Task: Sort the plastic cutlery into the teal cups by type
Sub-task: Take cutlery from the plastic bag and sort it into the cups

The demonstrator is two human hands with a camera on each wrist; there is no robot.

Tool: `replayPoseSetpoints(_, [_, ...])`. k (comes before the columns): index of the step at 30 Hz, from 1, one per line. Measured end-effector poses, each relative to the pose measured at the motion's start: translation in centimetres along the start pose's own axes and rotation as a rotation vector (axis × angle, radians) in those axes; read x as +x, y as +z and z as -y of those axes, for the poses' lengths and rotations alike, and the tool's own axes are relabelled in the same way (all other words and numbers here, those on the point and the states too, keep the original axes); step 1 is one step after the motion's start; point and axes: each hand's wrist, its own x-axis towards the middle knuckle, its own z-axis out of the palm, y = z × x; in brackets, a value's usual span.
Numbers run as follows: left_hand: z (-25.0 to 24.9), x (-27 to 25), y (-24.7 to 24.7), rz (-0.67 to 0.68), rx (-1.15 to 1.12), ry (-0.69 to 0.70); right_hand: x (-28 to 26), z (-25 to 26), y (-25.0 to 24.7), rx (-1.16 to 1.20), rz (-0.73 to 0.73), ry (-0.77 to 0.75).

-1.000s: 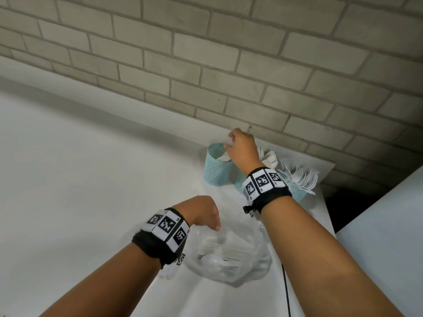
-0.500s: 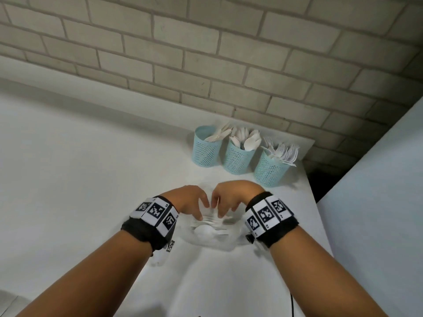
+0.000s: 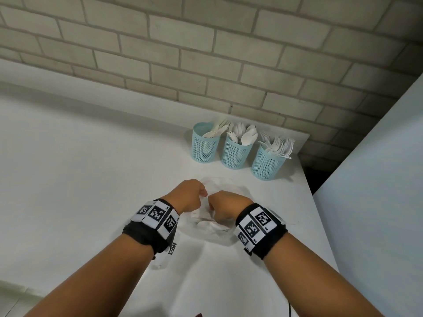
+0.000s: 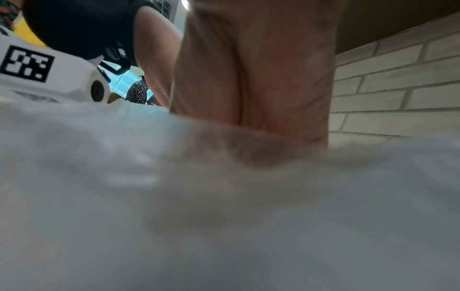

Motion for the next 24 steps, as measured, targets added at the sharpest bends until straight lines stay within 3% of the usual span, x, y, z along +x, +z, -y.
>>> replayPoseSetpoints(7, [0.2,-0.3,0.2,-0.036,-0.029,0.010,-1.0,-0.3,-1.0,-0.015,0.165,-0.014])
replayPoseSetpoints(15, [-0.2,-0.3,0.3,-0.044,-0.055,-0.004,-1.5,0.7,0.7,-0.014,-0.046,-0.055])
replayPoseSetpoints(24, [-0.4,-0.8,-0.2,-0.075,-0.088,-0.069,-1.5,-1.4,0.7,0.113,-0.116,-0.058])
